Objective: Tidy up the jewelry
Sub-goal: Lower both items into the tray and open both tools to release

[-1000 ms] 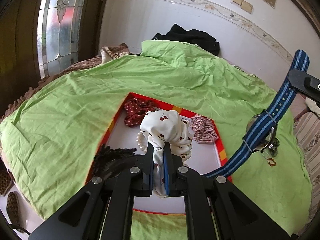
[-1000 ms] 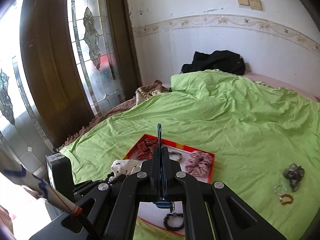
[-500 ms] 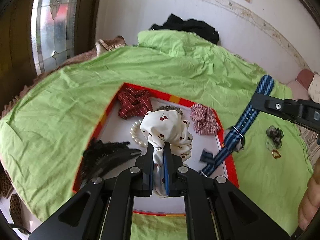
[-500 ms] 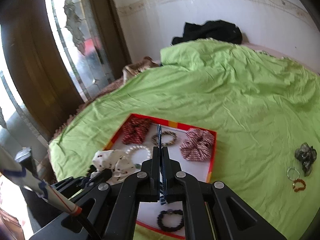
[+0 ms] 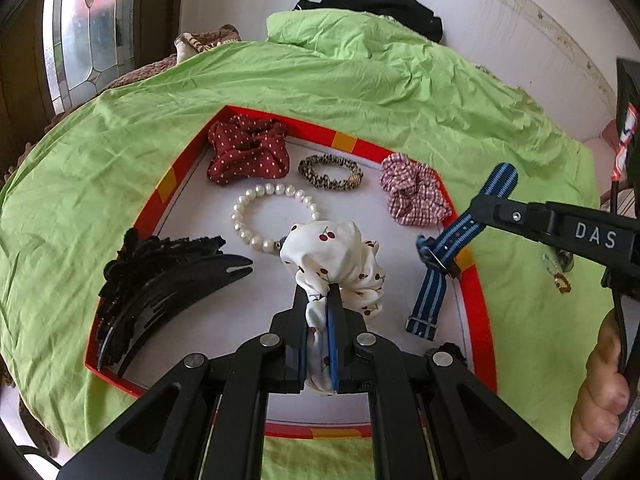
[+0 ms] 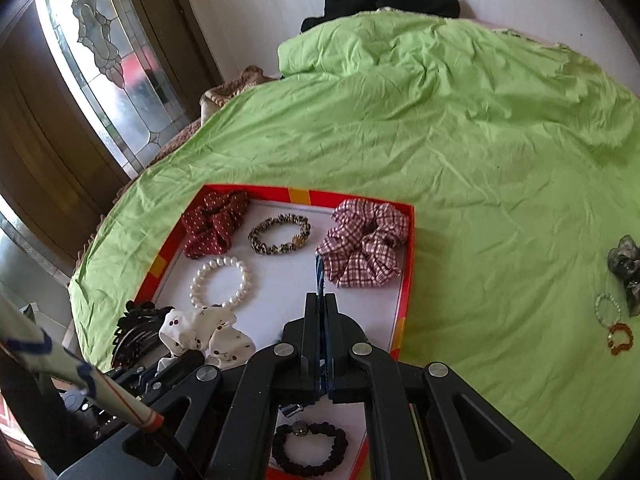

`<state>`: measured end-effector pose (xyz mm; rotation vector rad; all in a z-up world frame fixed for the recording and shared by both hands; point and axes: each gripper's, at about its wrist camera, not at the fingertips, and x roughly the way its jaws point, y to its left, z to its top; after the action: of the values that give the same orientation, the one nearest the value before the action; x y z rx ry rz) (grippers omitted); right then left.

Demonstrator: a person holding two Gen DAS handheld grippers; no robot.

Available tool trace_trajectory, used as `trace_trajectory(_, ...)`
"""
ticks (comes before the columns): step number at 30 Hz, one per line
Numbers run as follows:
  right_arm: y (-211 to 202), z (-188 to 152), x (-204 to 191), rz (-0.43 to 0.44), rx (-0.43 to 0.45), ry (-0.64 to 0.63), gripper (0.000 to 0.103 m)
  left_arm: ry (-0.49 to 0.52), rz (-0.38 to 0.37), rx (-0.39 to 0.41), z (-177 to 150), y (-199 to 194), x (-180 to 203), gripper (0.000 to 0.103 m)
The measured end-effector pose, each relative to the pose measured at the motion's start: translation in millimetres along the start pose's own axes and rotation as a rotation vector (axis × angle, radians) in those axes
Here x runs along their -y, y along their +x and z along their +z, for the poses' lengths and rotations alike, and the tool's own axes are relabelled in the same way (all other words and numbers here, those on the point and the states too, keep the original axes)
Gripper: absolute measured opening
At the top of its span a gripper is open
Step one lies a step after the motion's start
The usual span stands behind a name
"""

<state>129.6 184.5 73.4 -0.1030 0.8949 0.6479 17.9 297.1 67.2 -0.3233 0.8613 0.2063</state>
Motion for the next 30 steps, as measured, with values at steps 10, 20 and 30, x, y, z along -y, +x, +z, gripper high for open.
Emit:
trace_trajectory(10, 35, -1, -5, -0.034, -0.062, -0.022, 0.002, 0.021, 0.039, -0.010, -1, 8, 2, 0.008)
trace_trajectory(20, 49, -2, -4, -0.036, -0.080, -0.019, 0.003, 0.026, 0.076, -0.028, -1, 17, 1, 0.008)
trace_trajectory(30, 54, -5, 2, -0.046, -0.092, -0.008, 0.004, 0.009, 0.093, -0.032, 0, 20, -1, 0.009)
